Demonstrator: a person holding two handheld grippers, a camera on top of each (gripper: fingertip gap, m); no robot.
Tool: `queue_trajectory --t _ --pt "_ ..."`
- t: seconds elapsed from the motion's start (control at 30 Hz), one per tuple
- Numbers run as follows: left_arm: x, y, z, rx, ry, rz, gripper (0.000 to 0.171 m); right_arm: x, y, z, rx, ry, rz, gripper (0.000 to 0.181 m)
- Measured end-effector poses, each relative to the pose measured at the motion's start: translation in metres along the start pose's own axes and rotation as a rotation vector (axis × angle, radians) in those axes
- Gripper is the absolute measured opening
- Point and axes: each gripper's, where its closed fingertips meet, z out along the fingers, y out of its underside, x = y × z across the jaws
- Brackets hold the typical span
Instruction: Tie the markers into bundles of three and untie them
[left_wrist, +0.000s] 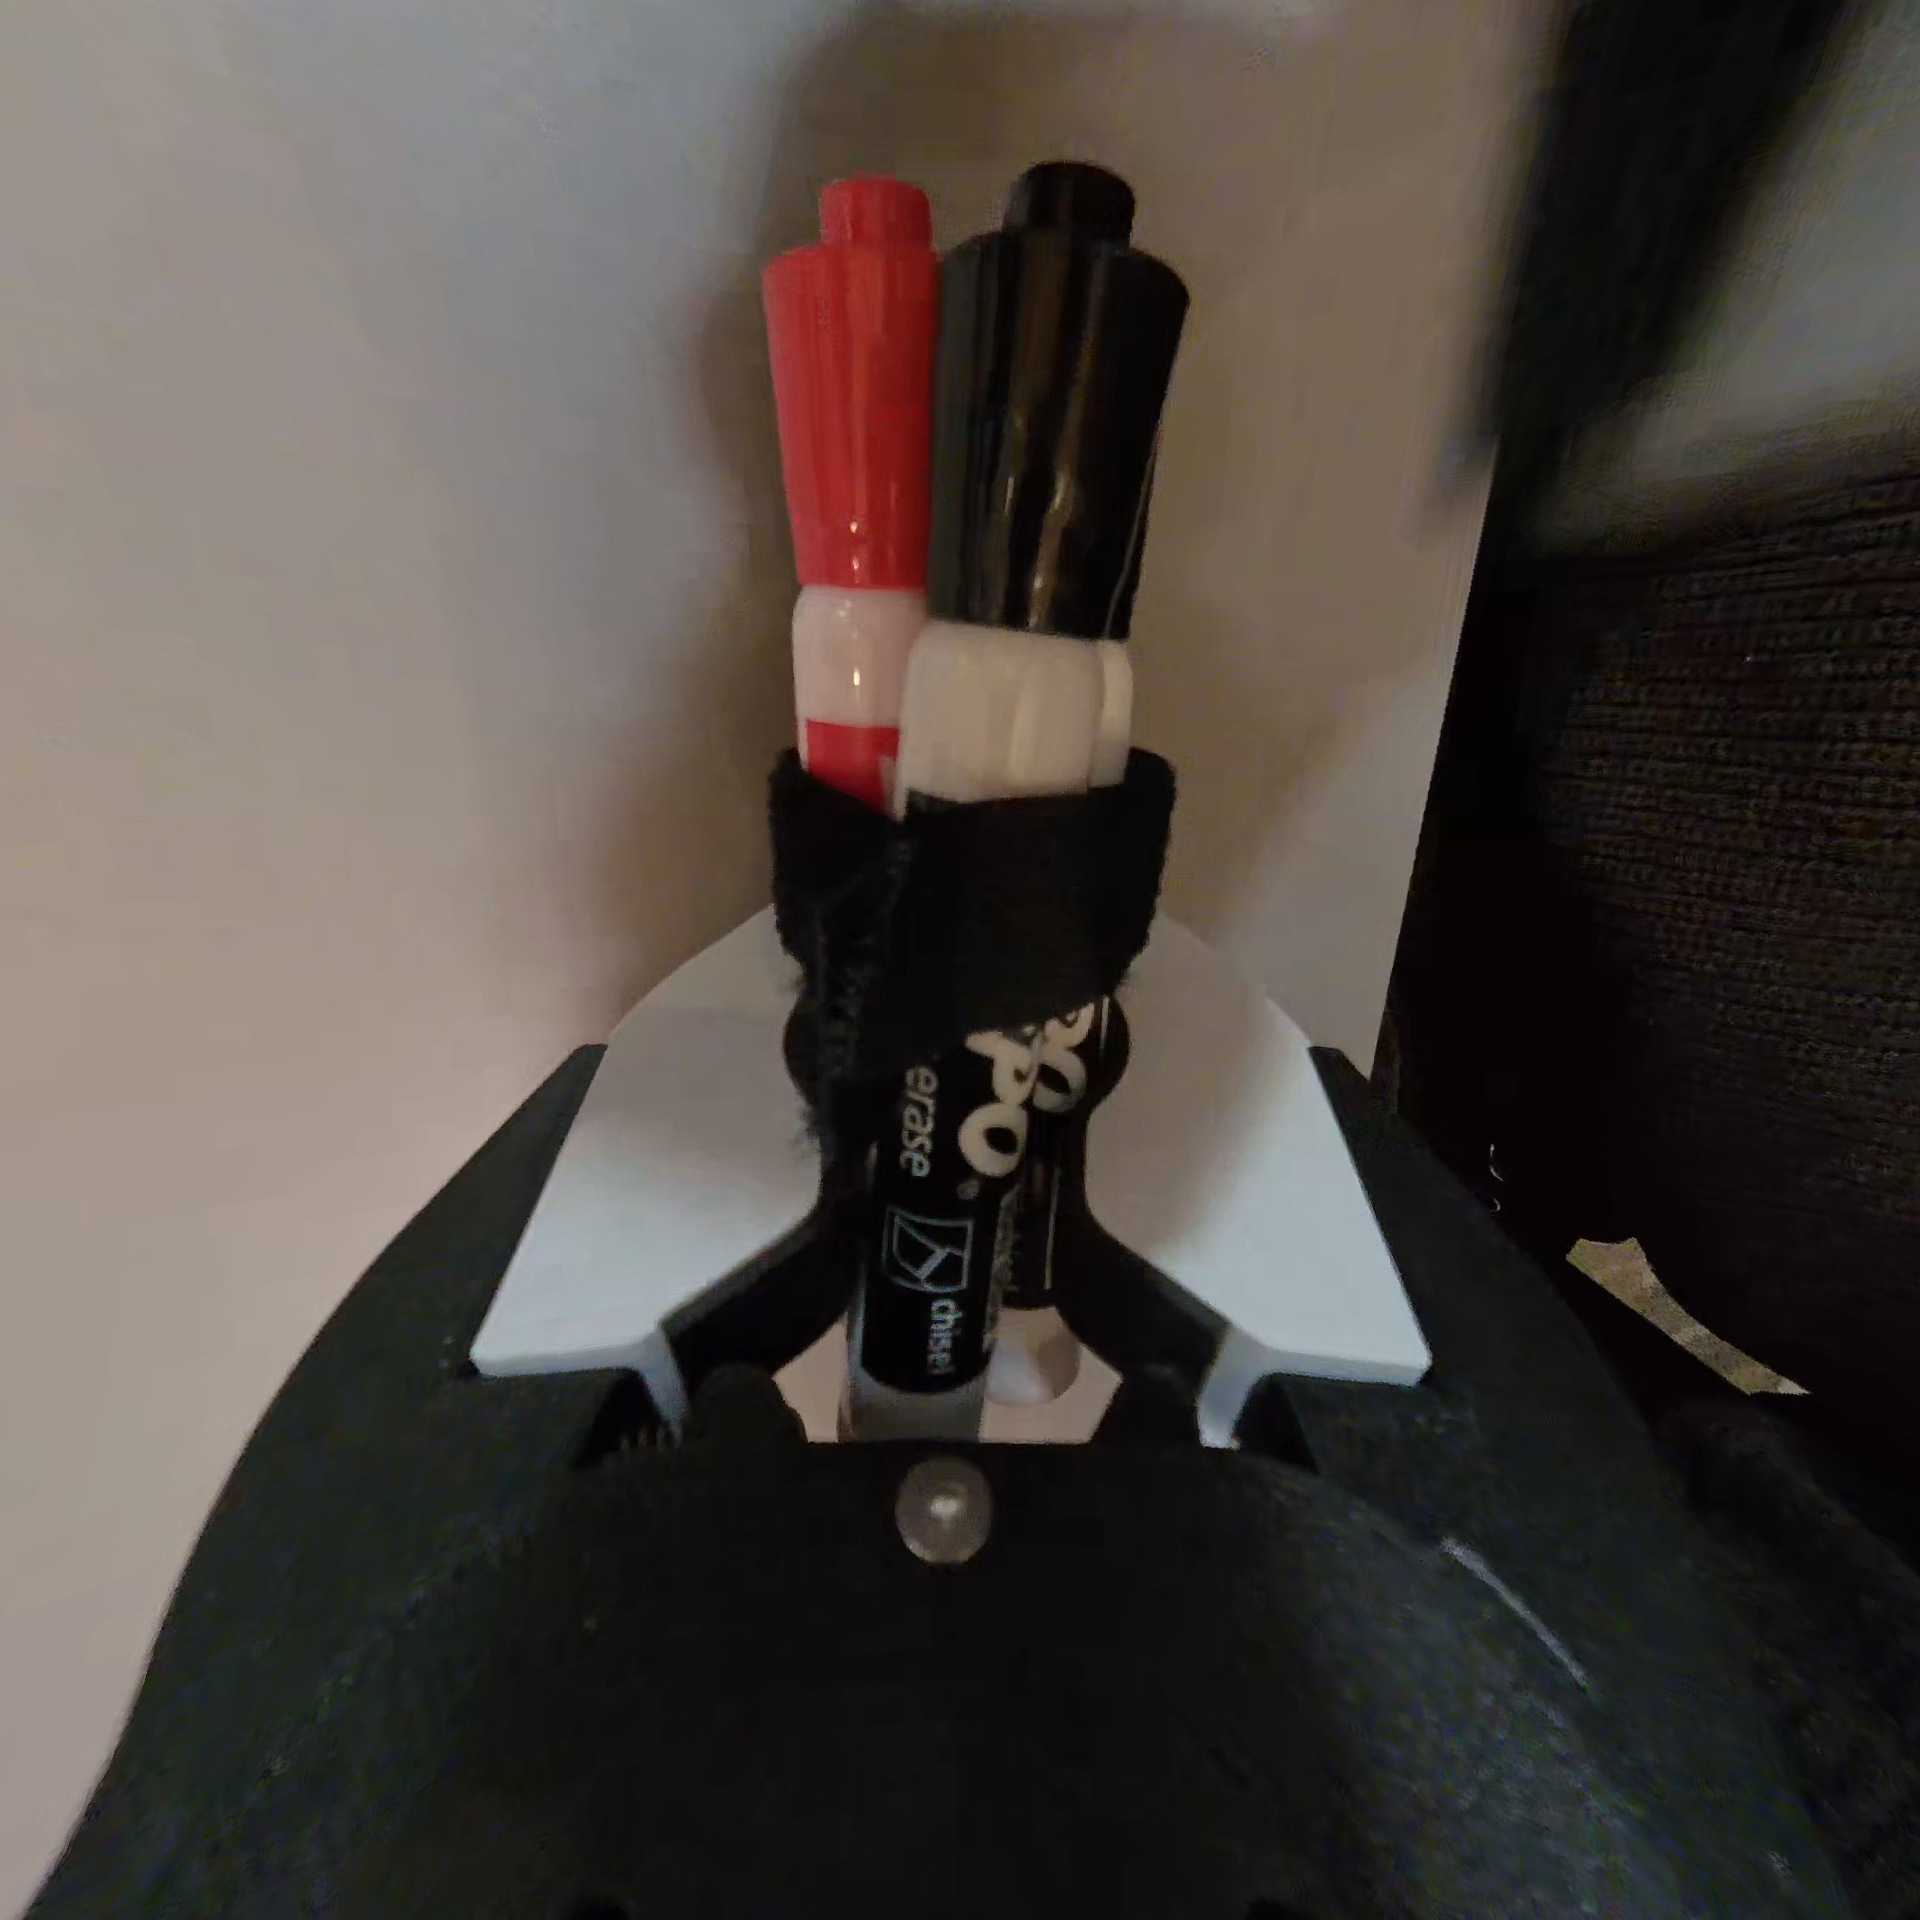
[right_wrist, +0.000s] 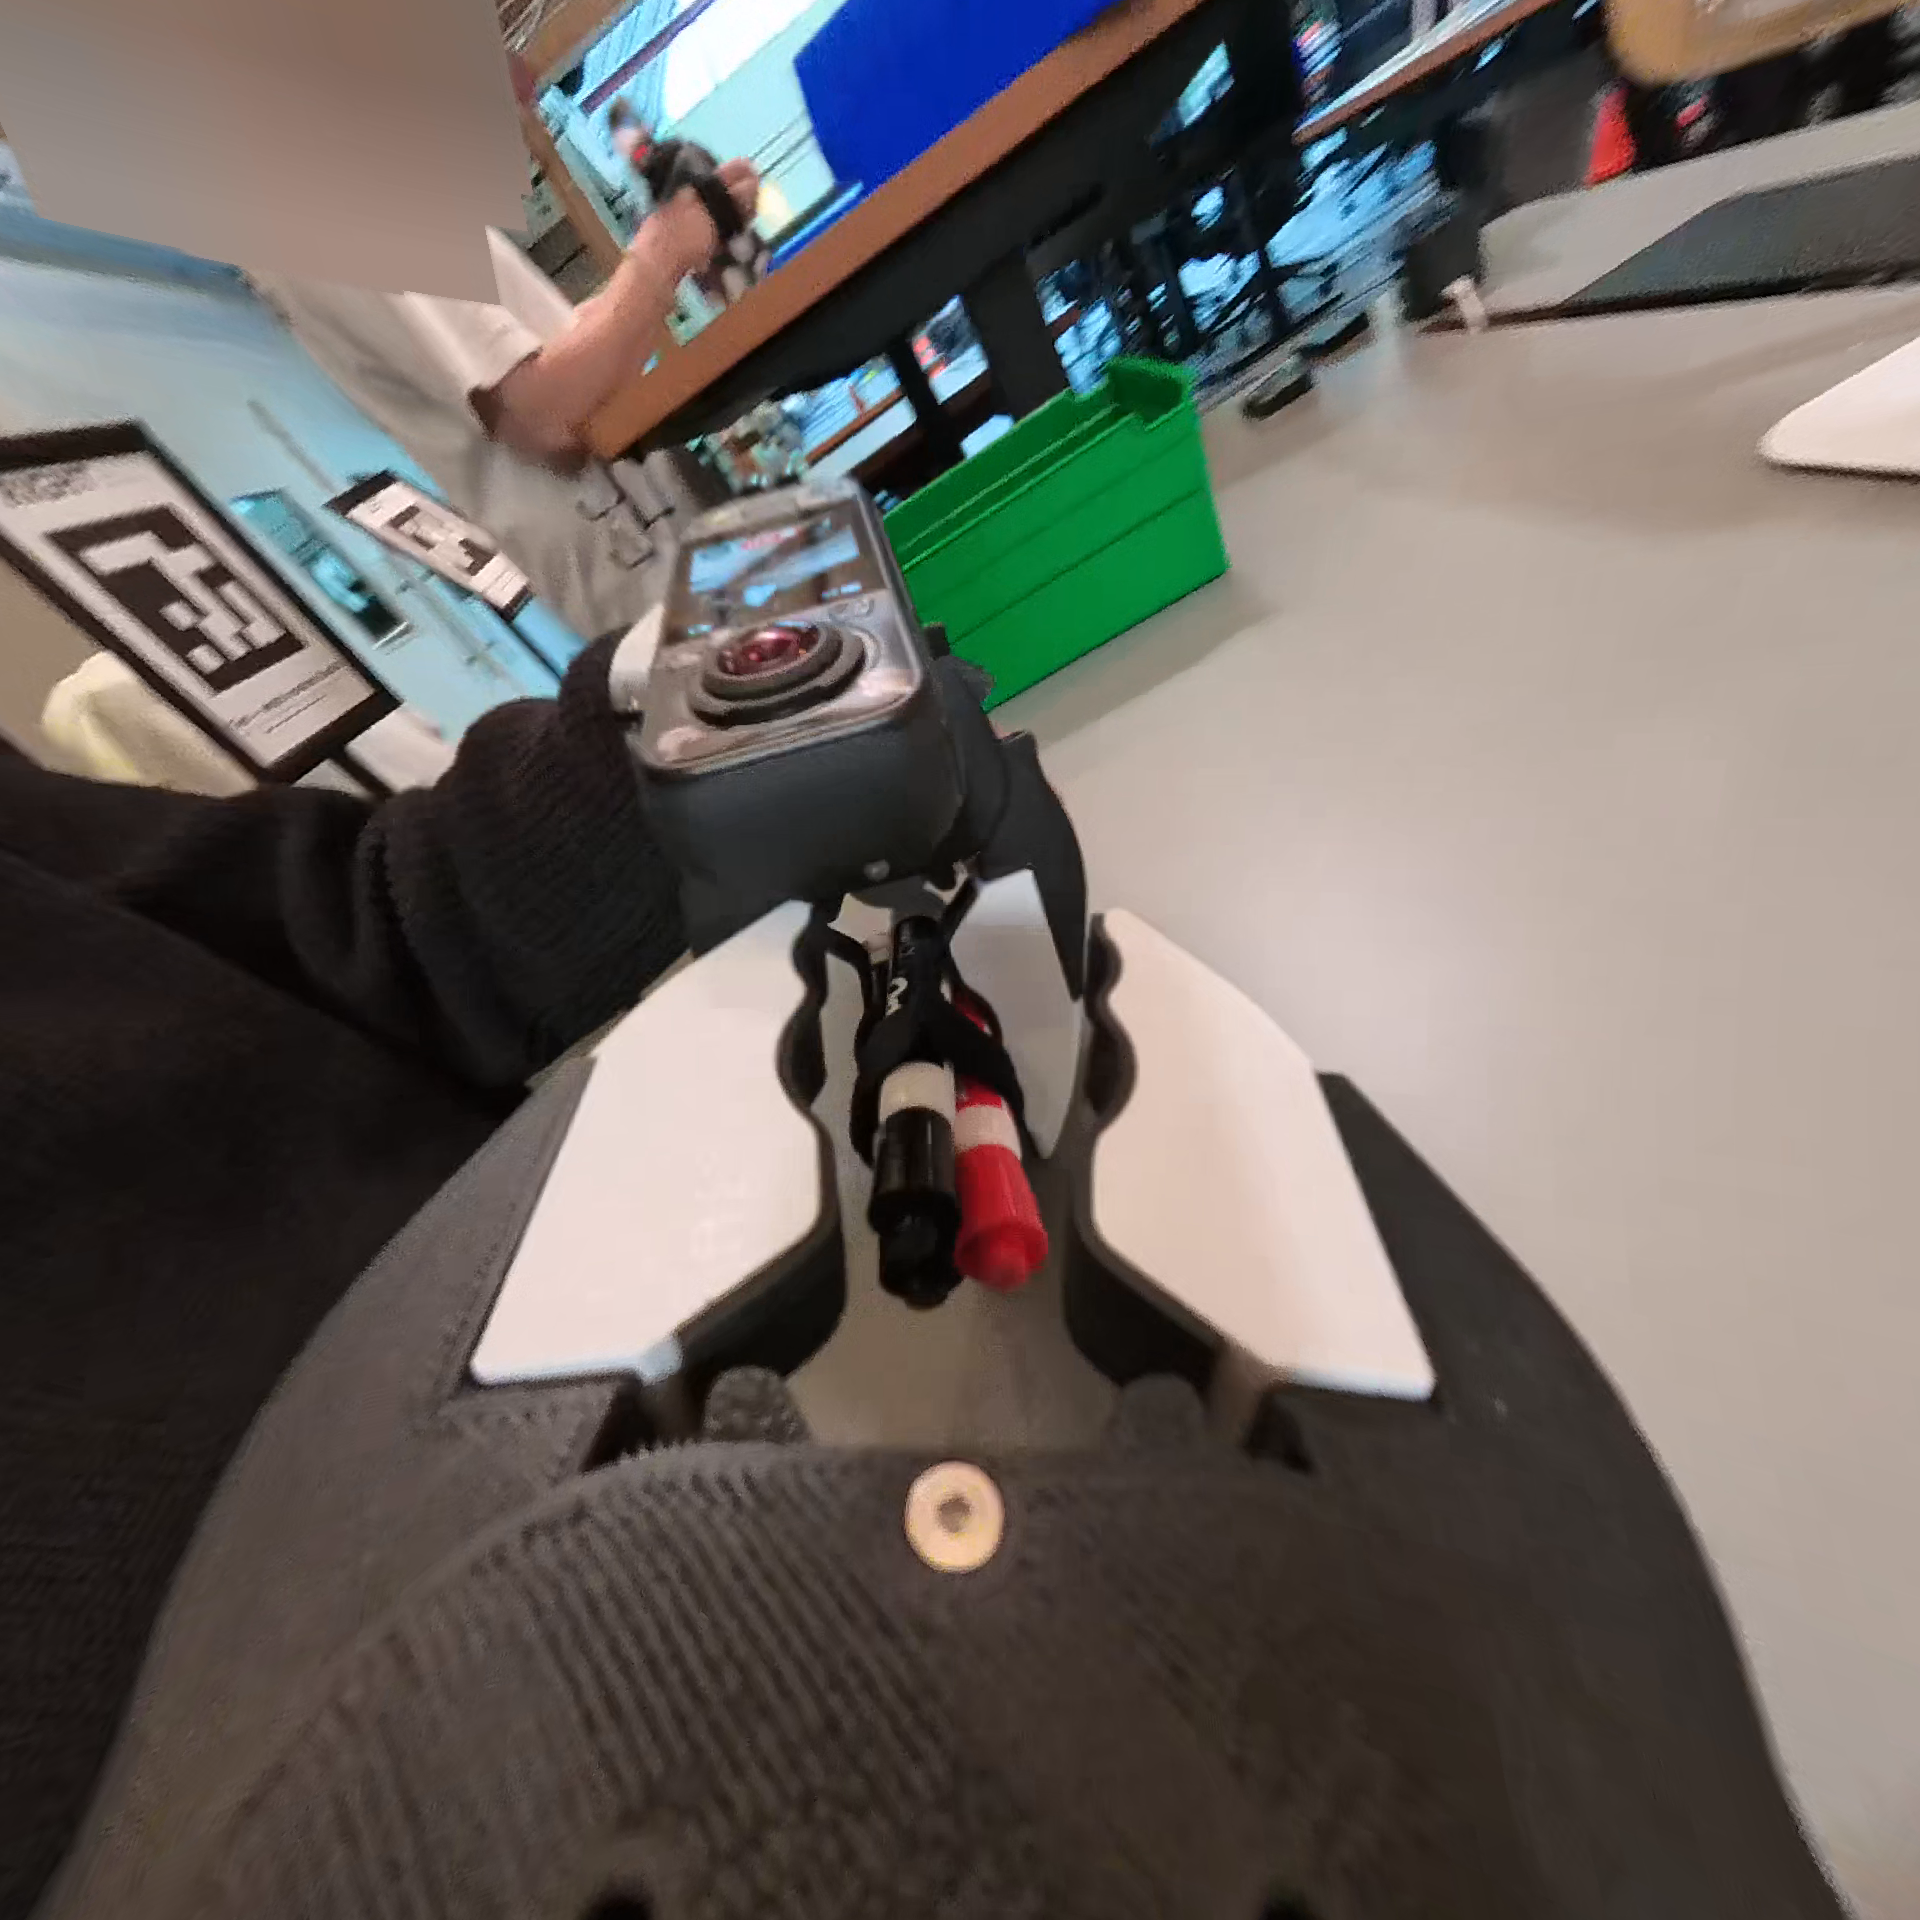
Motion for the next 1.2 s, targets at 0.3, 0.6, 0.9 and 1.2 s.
queue_trajectory --t 0.3,0.6,0.9,1.2 --pt "0.001 0.001 0.0 -0.03 0.014 0.01 0.046 -0.018 -0.014 -0.062 0.36 0.064 0.215 0.043" --pt "-0.014 0.004 -0.024 0.021 -0.034 -0.007 0.047 -0.002 -0.008 -0.085 0.355 0.071 0.263 0.042" --pt "-0.026 0.022 -0.043 0.029 -0.091 -0.071 0.046 -0.012 0.001 -0.066 0.304 -0.02 0.321 0.043" --pt "-0.022 0.02 -0.032 -0.016 -0.078 -0.051 0.046 -0.009 0.028 -0.049 0.095 0.122 0.162 0.04"
